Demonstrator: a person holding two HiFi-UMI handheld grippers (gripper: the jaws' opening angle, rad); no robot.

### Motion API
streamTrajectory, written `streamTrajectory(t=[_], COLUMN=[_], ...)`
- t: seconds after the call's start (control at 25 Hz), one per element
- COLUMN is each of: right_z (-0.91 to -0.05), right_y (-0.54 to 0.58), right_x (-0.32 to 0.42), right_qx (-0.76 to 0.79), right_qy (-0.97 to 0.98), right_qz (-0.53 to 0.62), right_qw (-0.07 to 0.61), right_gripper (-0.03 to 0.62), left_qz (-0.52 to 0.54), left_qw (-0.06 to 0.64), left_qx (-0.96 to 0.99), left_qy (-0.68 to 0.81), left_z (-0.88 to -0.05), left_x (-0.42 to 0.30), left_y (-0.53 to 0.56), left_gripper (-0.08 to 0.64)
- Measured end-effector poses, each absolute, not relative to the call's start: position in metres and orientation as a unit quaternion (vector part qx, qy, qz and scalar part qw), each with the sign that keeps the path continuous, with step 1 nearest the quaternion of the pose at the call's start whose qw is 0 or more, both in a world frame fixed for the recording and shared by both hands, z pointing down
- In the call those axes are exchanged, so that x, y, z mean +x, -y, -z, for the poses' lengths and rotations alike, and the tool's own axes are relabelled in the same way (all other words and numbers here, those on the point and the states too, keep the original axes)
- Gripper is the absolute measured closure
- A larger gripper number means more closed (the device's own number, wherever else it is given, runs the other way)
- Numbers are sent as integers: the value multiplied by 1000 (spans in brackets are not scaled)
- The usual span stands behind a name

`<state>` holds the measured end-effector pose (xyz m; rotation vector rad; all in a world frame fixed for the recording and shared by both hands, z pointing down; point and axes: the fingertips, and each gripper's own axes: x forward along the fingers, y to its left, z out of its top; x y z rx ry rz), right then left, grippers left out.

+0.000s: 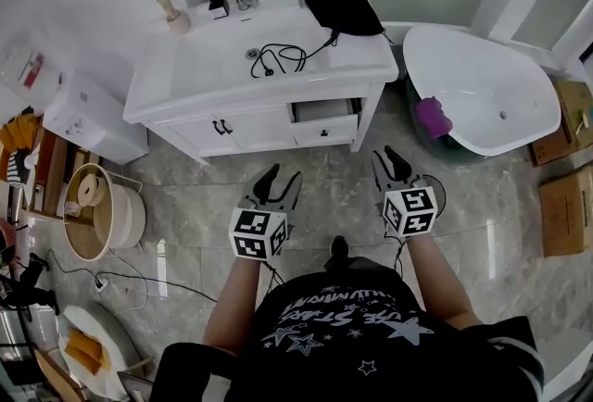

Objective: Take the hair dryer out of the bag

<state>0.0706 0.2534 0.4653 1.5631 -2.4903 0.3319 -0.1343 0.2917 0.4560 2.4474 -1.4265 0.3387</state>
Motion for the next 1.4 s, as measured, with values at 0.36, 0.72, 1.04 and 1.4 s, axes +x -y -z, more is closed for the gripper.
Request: streamTrajectory(t=[0.36,0.72,1.04,1.4], right_z=[-472,-472,-477,-476], right_y=[-210,-176,-114,-24], right_x=[111,118,123,136], right_qx=[519,536,554,584], right_qy=[842,832,819,796], right_qz=[-116,-112,-114,-122], right_qw=[96,88,99,106], right_gripper=[434,434,433,433], left_qz=[-123,-129,-125,-137], left_qw=[128,129,131,136], left_qx=[845,851,865,881], left_qy=[505,492,468,432], left_z=[-452,-458,-461,-467], left_x=[-94,-86,-80,-68], left_y=[-243,-205,-123,-14], left_gripper=[298,285,266,245])
